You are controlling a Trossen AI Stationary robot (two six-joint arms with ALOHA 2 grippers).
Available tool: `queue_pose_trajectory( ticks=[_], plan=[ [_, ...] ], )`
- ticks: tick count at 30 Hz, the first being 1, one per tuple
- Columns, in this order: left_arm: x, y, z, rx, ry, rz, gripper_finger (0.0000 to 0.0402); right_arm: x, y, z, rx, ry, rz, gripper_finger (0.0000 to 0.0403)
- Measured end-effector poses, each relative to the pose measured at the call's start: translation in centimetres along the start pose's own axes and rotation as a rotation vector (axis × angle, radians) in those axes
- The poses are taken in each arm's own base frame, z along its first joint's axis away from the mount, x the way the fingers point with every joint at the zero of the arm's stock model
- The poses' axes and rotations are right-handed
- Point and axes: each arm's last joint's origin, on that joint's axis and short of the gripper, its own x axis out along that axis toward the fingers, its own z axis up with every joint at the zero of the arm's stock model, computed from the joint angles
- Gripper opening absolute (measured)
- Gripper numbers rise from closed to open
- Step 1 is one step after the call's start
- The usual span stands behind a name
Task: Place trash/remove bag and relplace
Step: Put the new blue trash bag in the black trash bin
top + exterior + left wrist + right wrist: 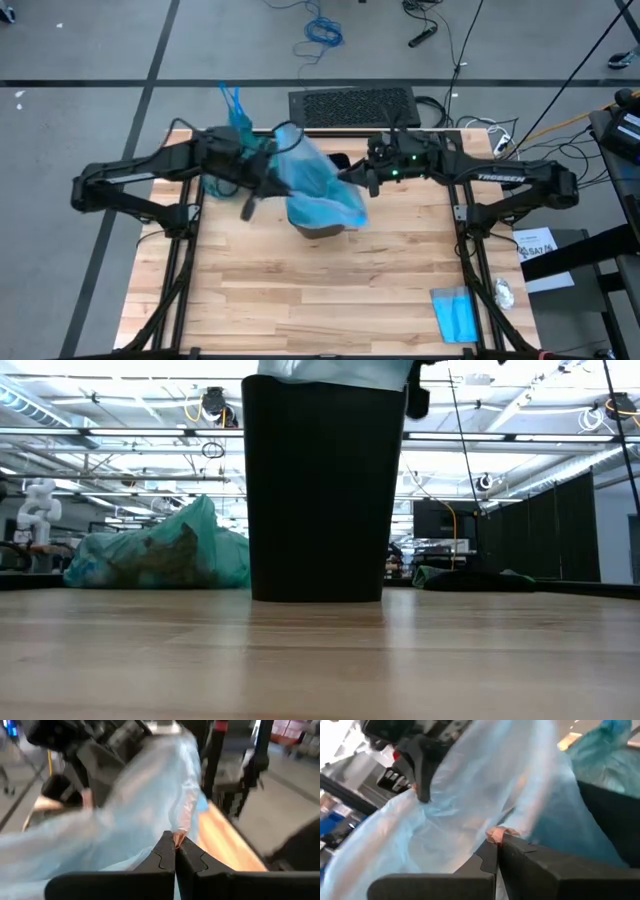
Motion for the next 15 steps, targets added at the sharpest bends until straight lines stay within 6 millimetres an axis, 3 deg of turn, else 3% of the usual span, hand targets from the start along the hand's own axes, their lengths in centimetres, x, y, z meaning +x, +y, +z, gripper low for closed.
queue_pose_trajectory(
  ticks=[5,11,15],
  plan=[
    [-1.7,-1.8,-2.4,-0.071,0.143,0.05,0.0,0.6,-1.4,-1.4,0.057,-0.027,0.013,0.0],
    [-0.4,-3.5,-6.5,-0.191,0.114,0.032,0.0,0.2,-1.1,-1.0,0.051,-0.096,0.021,0.0],
    [0.2,-4.1,-7.5,-0.202,0.122,0.073,0.0,-1.3,-0.8,-0.8,0.051,-0.118,-0.046,0.0]
  ],
)
